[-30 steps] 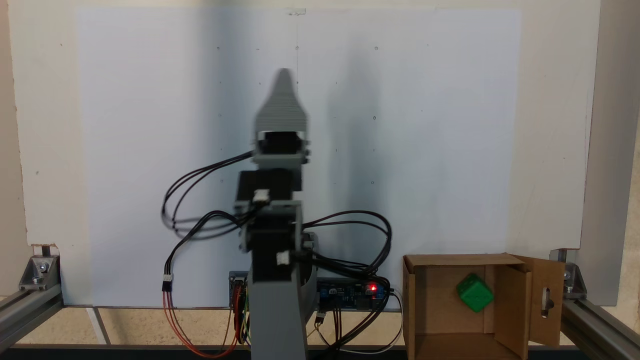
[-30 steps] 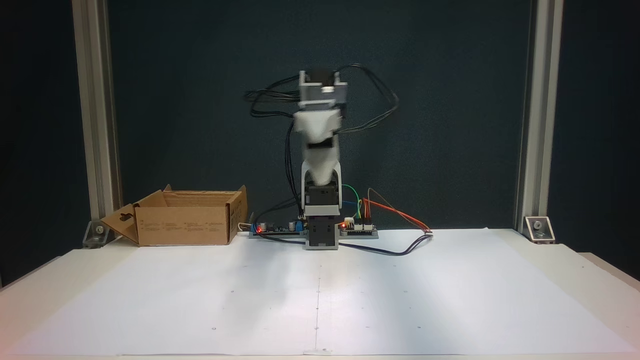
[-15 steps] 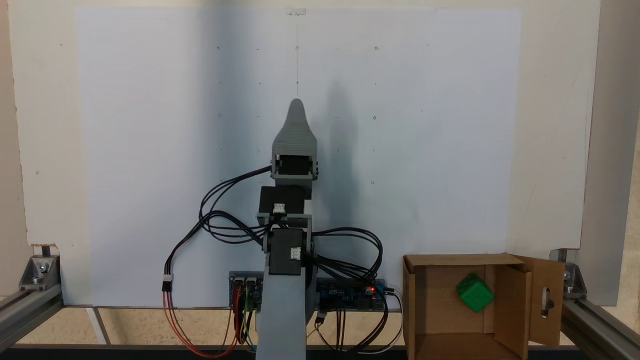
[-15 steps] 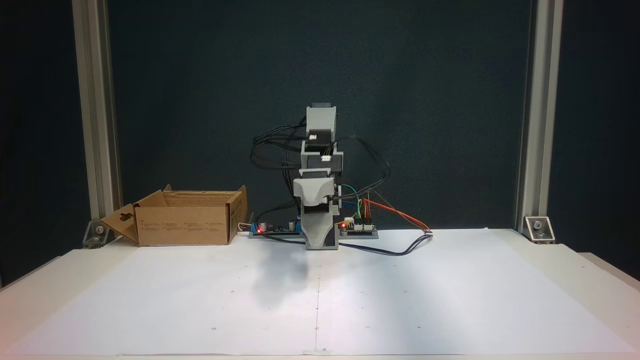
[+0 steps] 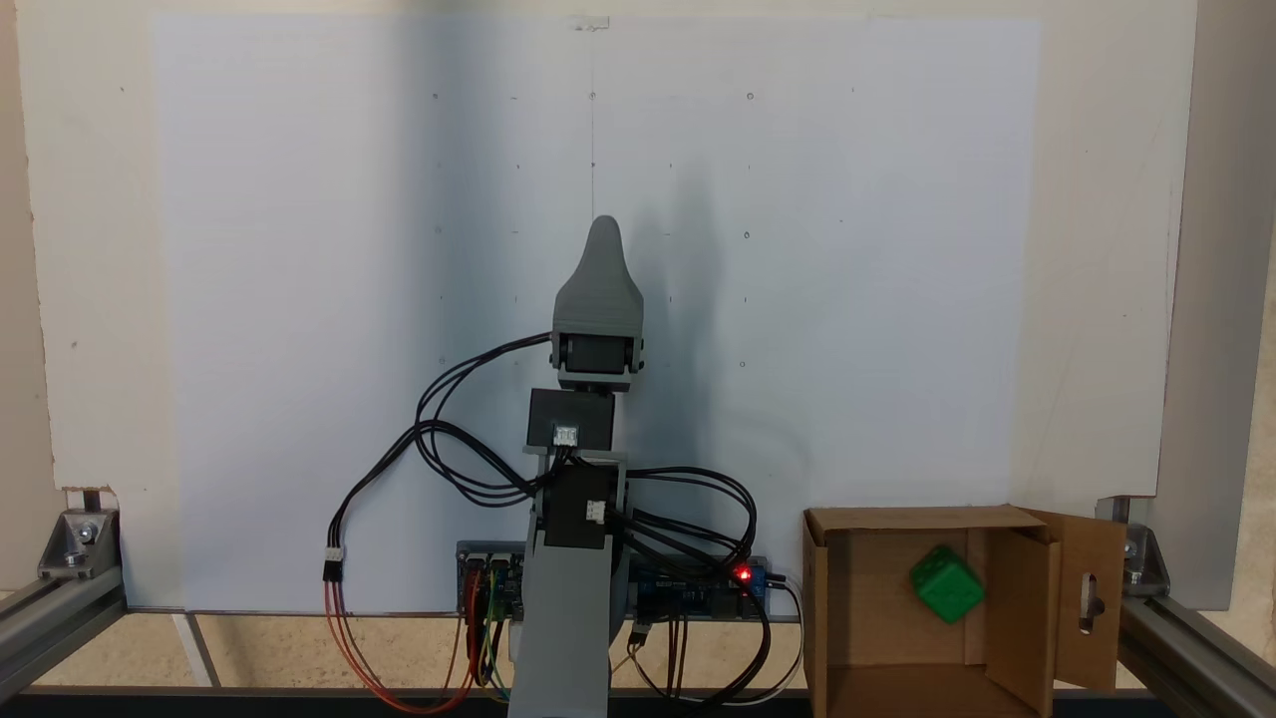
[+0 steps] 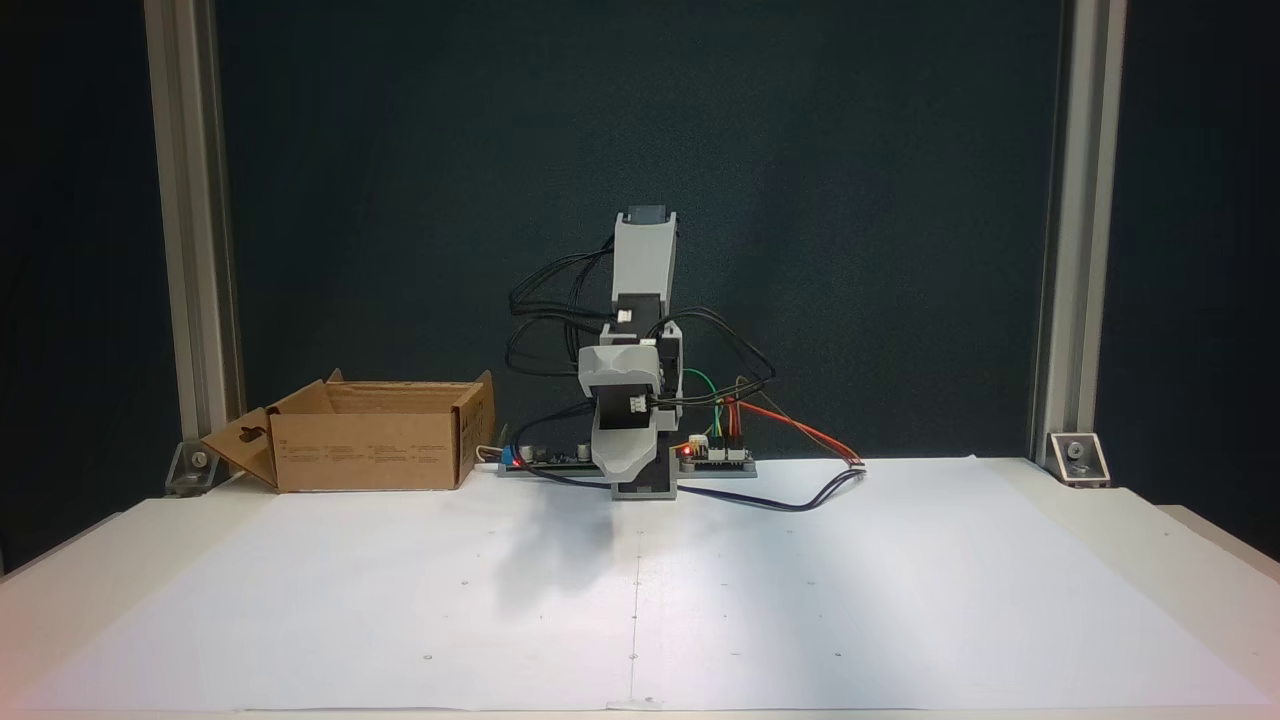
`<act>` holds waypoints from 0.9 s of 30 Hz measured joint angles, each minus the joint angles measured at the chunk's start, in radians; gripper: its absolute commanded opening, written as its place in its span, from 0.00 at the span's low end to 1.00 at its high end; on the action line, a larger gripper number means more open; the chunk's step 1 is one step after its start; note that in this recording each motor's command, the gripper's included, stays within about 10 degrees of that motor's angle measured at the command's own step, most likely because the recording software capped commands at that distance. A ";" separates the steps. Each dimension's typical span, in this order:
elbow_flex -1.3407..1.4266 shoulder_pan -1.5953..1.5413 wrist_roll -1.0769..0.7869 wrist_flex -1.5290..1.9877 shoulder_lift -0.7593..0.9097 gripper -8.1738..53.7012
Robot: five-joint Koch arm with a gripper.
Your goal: Grasp a green dice and put it in the bin.
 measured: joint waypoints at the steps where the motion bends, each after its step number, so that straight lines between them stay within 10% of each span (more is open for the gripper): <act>1: 0.017 0.000 0.000 -0.038 0.000 0.85; 27: 0.186 0.006 0.000 -0.606 0.000 0.86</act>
